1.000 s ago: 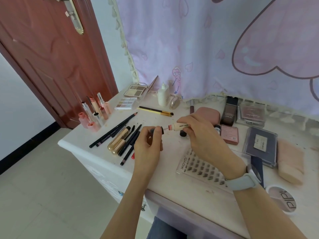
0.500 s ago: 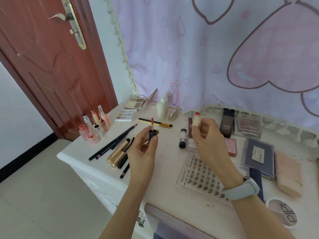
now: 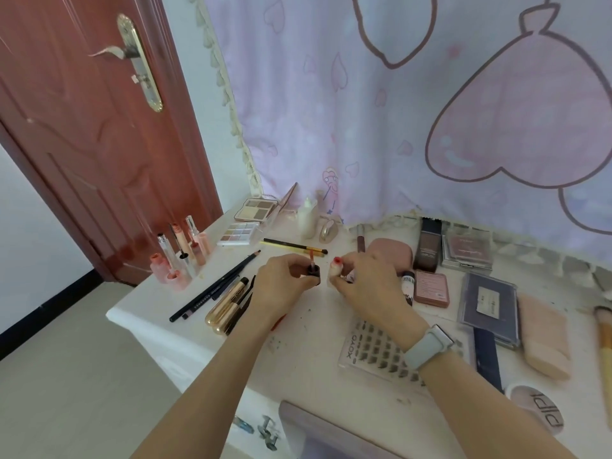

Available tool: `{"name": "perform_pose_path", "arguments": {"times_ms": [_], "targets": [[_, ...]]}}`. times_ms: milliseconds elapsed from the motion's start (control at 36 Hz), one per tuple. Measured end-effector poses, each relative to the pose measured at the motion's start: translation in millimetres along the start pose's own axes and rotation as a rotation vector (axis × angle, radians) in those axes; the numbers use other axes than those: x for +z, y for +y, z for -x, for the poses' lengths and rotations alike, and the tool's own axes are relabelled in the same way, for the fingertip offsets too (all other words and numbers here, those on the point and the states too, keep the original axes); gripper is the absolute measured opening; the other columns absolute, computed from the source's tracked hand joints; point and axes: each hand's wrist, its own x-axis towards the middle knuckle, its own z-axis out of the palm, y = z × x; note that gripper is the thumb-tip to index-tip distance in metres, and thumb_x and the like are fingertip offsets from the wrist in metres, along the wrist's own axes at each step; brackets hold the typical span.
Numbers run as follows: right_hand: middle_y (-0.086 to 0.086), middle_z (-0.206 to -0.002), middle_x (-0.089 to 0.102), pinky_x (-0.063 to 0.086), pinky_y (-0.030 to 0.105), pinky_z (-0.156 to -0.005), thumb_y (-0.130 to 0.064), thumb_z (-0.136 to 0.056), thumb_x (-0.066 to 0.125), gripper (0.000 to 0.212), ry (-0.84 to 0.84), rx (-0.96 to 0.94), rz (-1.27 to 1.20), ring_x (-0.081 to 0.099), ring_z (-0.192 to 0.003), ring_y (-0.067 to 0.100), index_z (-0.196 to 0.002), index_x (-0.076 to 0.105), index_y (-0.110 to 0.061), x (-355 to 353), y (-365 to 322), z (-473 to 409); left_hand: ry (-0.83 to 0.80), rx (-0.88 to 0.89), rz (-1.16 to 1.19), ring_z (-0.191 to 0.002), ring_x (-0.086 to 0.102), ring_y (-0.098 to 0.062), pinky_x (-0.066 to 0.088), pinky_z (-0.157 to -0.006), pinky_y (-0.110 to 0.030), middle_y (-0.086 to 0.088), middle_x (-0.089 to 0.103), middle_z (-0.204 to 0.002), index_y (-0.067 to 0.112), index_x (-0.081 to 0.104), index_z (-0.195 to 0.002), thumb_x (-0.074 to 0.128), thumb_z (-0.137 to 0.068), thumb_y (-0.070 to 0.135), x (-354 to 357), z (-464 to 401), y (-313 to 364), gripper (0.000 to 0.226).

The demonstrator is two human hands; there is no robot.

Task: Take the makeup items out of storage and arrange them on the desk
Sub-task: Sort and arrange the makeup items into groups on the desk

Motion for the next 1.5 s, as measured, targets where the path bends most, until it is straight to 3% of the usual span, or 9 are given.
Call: {"name": "perform_pose_path", "arguments": {"times_ms": [111, 306, 556, 806, 1000, 1194, 1278, 1389, 1500], "targets": [[-0.003, -0.117, 0.053, 0.030, 0.034, -0.086, -0.041, -0.091, 0.048, 0.027, -0.050, 0.025, 0.098, 0.039, -0.114, 0.019, -0.108, 0.063, -0.025, 3.5, 0.0, -0.3, -0.034, -0.006, -0.143, -0.091, 0.063, -0.008, 0.049, -0.085, -0.029, 0.010, 0.070, -0.091, 0.028, 0.069, -0.095, 0.074, -0.076, 0.027, 3.3, -4.5, 0.9, 0.020], [-0.001, -0.123, 0.050, 0.029, 0.034, -0.088, -0.045, -0.090, 0.049, 0.037, -0.054, 0.013, 0.183, 0.037, -0.116, 0.020, -0.121, 0.055, -0.026, 4.3, 2.8, -0.5, -0.068, 0.015, -0.168, -0.093, 0.062, -0.007, 0.044, -0.094, -0.038, 0.011, 0.072, -0.092, 0.027, 0.069, -0.097, 0.071, -0.076, 0.024, 9.2, -8.5, 2.5, 0.021], [-0.003, -0.145, 0.034, 0.023, 0.042, -0.100, -0.042, -0.085, 0.051, 0.066, -0.178, 0.008, 0.254, 0.025, -0.129, 0.021, -0.144, 0.024, -0.026, -10.8, 23.8, -0.7, -0.034, -0.007, -0.248, -0.123, 0.046, -0.019, 0.035, -0.106, -0.047, 0.004, 0.052, -0.135, 0.023, 0.043, -0.138, 0.068, -0.083, 0.030, 3.1, 7.3, -0.7, 0.060], [-0.003, -0.153, 0.021, 0.018, 0.051, -0.103, -0.027, -0.083, 0.051, 0.072, -0.408, -0.017, 0.290, 0.017, -0.137, 0.022, -0.146, 0.017, -0.025, -12.8, 16.9, -15.5, 0.157, 0.270, -0.195, -0.118, 0.048, -0.015, 0.033, -0.096, -0.018, -0.001, 0.053, -0.126, 0.014, 0.047, -0.134, 0.059, -0.089, 0.012, 28.4, 64.7, -7.4, 0.046], [0.004, -0.147, 0.034, 0.019, 0.048, -0.103, -0.026, -0.084, 0.051, 0.068, -0.302, -0.008, 0.252, 0.024, -0.134, 0.025, -0.145, 0.021, -0.024, -12.1, 17.2, -14.1, 0.089, 0.281, -0.200, -0.118, 0.047, -0.013, 0.029, -0.092, -0.013, -0.001, 0.055, -0.127, 0.015, 0.046, -0.135, 0.052, -0.093, 0.014, 37.4, 70.4, -6.0, 0.042], [0.005, -0.119, 0.051, 0.034, 0.034, -0.103, -0.025, -0.083, 0.062, 0.046, 0.101, 0.076, -0.201, 0.042, -0.117, 0.022, -0.126, 0.049, -0.019, -28.7, 12.0, -4.8, 0.053, 0.364, -0.369, -0.114, 0.048, -0.020, 0.038, -0.097, -0.031, -0.004, 0.061, -0.118, 0.009, 0.063, -0.117, 0.048, -0.095, 0.015, 40.0, 70.1, -11.5, 0.027], [-0.003, -0.102, 0.058, 0.047, 0.011, -0.074, -0.015, -0.085, 0.061, 0.025, 0.173, 0.260, -0.753, 0.056, -0.096, 0.010, -0.109, 0.057, -0.021, -44.7, -3.4, 13.0, 0.072, 0.370, -0.391, -0.114, 0.048, -0.019, 0.034, -0.097, -0.030, -0.002, 0.061, -0.119, 0.012, 0.065, -0.115, 0.048, -0.095, 0.018, 40.8, 71.7, -12.1, 0.026], [0.018, -0.097, 0.063, 0.056, 0.033, -0.082, -0.011, -0.092, 0.050, 0.020, 0.047, 0.564, -1.650, 0.063, -0.088, 0.028, -0.110, 0.056, -0.004, -59.9, -16.3, 35.4, 0.074, 0.356, -0.386, -0.117, 0.046, -0.014, 0.026, -0.097, -0.025, 0.003, 0.059, -0.122, 0.017, 0.063, -0.118, 0.048, -0.095, 0.023, 40.3, 73.5, -14.5, 0.028], [0.032, -0.113, 0.058, 0.056, 0.035, -0.078, -0.009, -0.093, 0.042, 0.031, 0.000, 0.719, -1.864, 0.063, -0.097, 0.039, -0.118, 0.048, 0.007, -68.7, -19.2, 51.4, 0.080, 0.330, -0.292, -0.114, 0.050, -0.015, 0.026, -0.096, -0.020, 0.000, 0.061, -0.120, 0.015, 0.058, -0.123, 0.049, -0.095, 0.020, 38.4, 75.5, -12.7, 0.030]]}}
